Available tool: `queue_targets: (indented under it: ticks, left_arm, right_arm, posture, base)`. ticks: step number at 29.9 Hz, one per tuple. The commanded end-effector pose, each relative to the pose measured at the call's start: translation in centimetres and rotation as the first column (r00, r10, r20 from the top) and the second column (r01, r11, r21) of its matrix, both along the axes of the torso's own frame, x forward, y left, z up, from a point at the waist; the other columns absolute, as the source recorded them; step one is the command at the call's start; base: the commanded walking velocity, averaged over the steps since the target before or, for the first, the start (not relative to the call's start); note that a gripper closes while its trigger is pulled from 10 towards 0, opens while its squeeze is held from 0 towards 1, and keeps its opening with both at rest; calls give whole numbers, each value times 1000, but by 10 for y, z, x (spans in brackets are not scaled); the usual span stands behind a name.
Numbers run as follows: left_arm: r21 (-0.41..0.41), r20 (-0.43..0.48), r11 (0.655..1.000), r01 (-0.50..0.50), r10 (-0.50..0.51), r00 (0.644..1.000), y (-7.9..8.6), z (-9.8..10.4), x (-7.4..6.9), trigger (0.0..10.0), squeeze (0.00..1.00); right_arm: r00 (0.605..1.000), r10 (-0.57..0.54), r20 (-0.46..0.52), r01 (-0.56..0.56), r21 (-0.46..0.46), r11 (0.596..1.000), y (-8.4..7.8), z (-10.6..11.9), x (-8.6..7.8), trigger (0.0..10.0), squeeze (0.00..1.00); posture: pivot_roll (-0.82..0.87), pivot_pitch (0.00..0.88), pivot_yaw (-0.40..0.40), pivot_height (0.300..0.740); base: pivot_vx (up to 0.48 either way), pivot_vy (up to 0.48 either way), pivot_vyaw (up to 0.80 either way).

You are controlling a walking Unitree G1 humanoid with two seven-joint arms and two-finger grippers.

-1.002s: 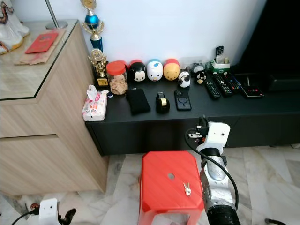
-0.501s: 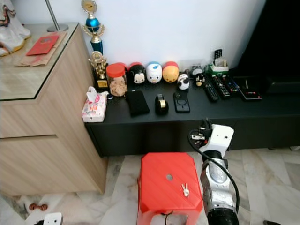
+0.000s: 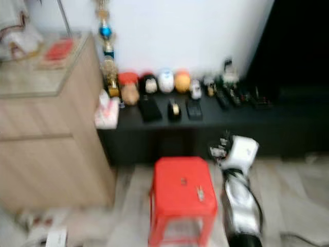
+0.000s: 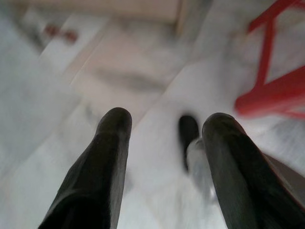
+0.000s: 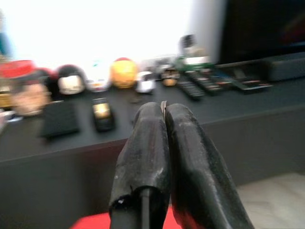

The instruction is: Hang keys on a hook

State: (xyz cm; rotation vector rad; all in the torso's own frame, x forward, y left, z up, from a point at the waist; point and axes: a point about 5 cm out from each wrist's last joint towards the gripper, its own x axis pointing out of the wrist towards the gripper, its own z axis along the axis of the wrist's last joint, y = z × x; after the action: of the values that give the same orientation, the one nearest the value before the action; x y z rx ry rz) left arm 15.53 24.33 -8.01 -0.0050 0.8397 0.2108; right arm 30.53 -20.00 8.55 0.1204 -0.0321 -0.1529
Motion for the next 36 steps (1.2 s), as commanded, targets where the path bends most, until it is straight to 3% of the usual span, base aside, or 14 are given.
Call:
queue_targets:
  ticks: [1, 36]
  left_arm:
    - [-7, -62, 1000, -3, 2, 998, -2, -8, -16, 10000, 0]
    - [-16, -63, 1000, 18, -19, 998, -5, -9, -18, 10000, 0]
  right_arm:
    - [1000, 2, 15, -2, 5, 1000, 2, 4, 1, 10000, 0]
    - [1000, -16, 7, 15, 27, 1000, 0, 4, -1, 10000, 0]
  posture:
    - [-75, 0, -16, 740]
    - [-70, 7, -22, 740]
  base:
    - [-274, 0, 0]
    - [-277, 0, 0]
